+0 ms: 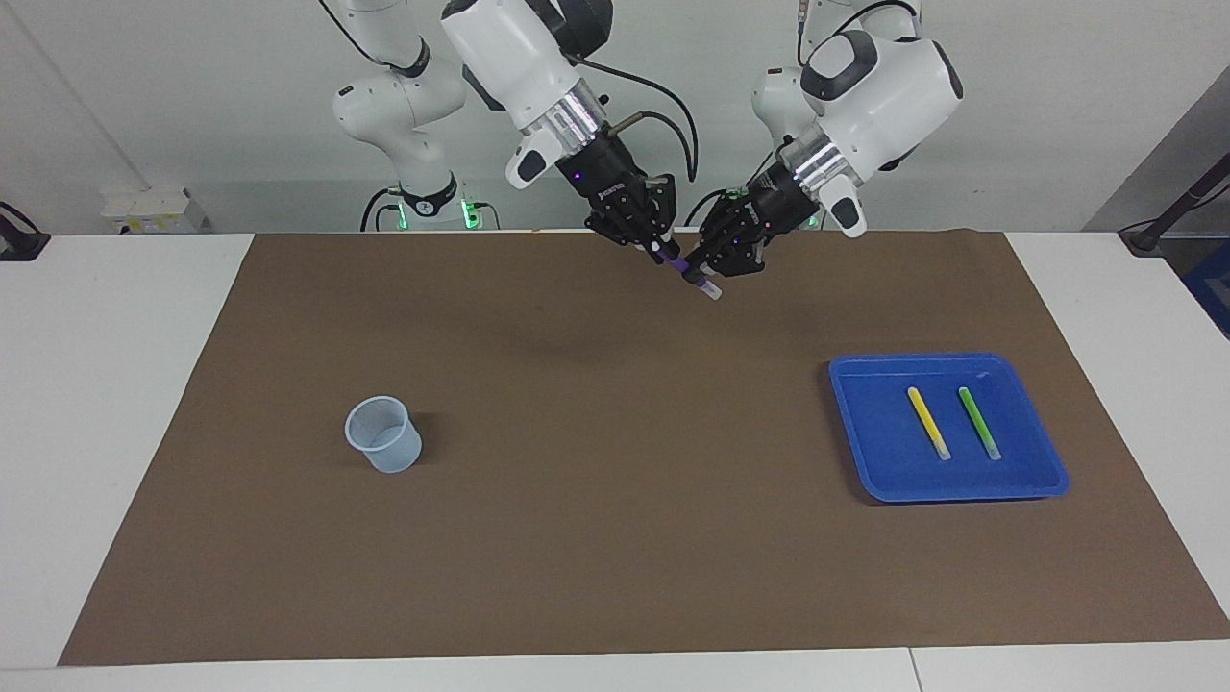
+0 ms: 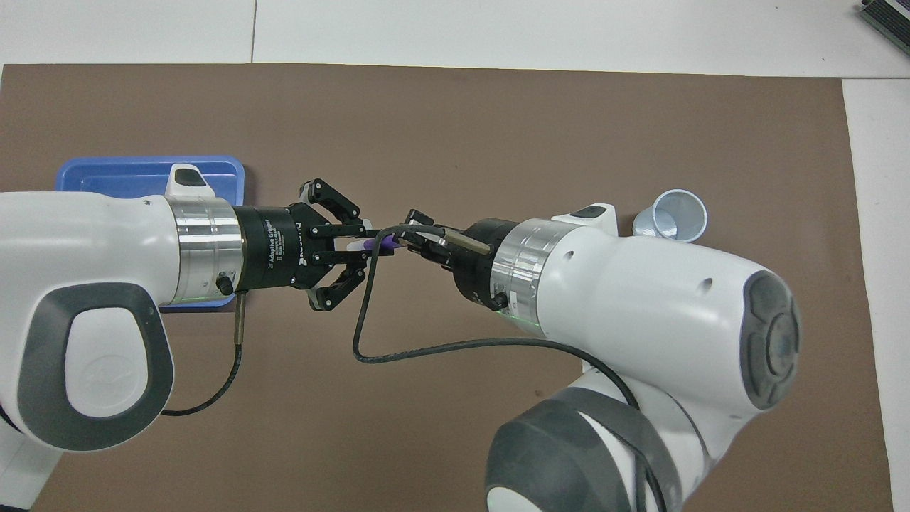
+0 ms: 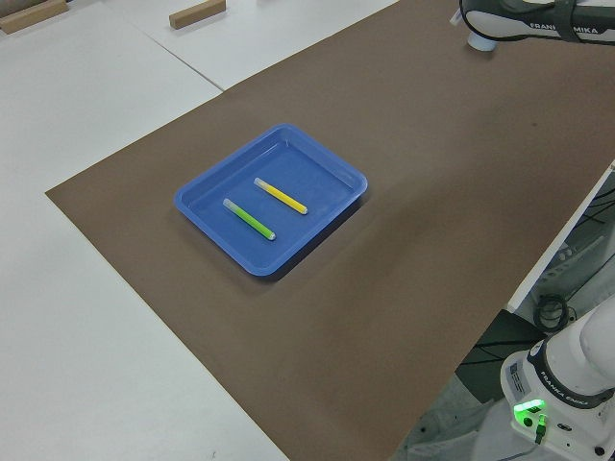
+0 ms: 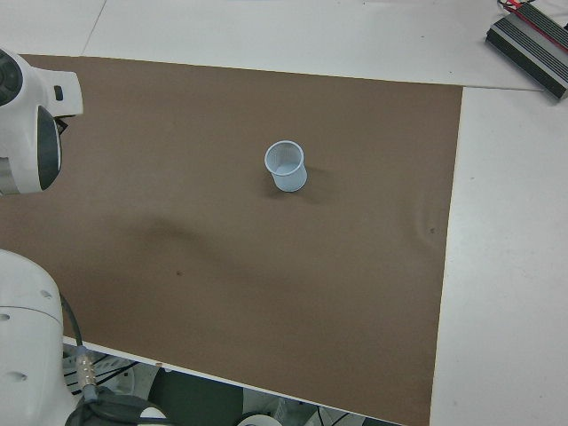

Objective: Transfer and insert pens with both arms
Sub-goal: 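Grasp the purple pen with the right gripper while the left gripper opens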

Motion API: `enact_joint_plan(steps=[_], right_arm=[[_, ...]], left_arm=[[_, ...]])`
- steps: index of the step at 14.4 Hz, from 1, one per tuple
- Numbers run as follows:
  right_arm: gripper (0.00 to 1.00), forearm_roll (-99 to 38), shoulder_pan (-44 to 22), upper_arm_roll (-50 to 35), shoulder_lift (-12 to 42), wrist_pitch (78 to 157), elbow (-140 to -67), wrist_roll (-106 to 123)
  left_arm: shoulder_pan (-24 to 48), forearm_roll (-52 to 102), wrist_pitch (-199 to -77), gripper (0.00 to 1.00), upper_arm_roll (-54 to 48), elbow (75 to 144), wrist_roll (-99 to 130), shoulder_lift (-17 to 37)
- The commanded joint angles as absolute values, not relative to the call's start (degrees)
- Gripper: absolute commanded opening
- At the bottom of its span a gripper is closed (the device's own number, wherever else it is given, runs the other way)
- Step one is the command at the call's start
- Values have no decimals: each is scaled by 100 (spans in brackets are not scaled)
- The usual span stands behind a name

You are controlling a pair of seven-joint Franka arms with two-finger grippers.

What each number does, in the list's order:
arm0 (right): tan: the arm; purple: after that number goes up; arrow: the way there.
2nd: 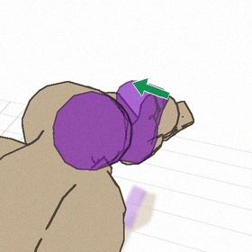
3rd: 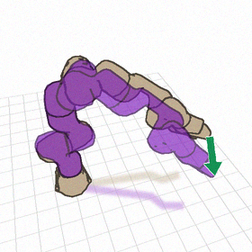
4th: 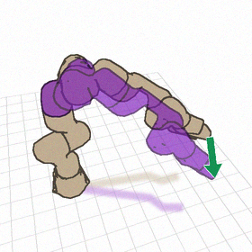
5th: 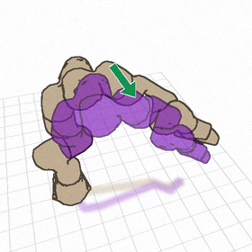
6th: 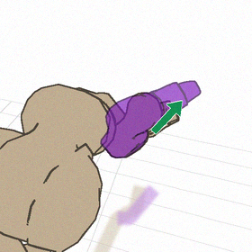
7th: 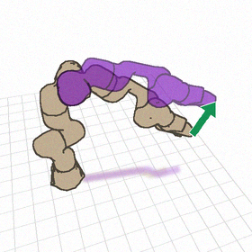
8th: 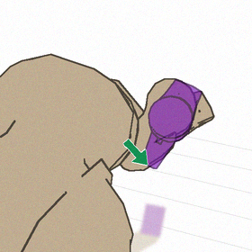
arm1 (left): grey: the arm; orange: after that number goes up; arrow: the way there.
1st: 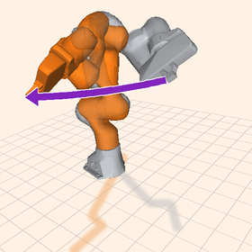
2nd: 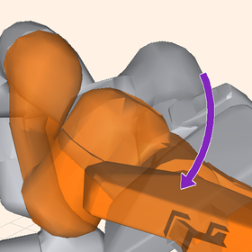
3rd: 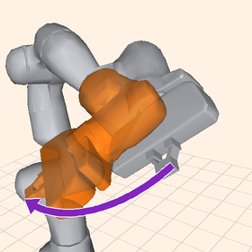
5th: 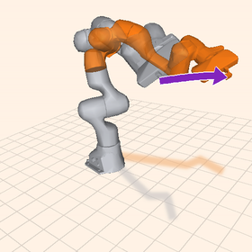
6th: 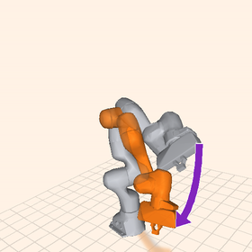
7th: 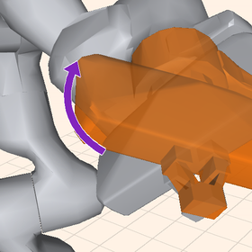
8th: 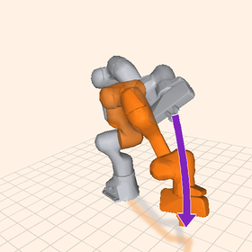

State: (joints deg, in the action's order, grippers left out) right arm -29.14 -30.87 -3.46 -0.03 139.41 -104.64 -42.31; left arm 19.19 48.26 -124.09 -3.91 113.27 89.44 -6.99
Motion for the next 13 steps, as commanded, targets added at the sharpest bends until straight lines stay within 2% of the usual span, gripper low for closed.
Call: enact_joint_plan(steps=[1,2,3,4,7,13], right_arm=[[0,-3067,-2971,-387,44,13940,-10397,-4017],[0,-3067,-2971,-387,44,13939,-10397,-4025],[0,-3067,-2971,-387,44,13922,-10389,-4017],[0,-3059,-2953,-387,44,13852,-10389,-3956],[0,-2980,-2813,-361,35,13449,-10336,-3343],[0,-2507,-1971,-343,26,11868,-9924,-1041]], left_arm=[[2039,4843,-12454,0,-334,11531,8894,-870],[2039,4843,-12454,39,-334,11531,8938,-870],[2039,4843,-12445,96,-334,11523,8930,-870],[2013,4843,-12428,100,-334,11488,8912,-861],[1960,4843,-12331,100,-308,11461,8894,-861],[1697,4205,-11666,100,-290,11470,8536,-914]])
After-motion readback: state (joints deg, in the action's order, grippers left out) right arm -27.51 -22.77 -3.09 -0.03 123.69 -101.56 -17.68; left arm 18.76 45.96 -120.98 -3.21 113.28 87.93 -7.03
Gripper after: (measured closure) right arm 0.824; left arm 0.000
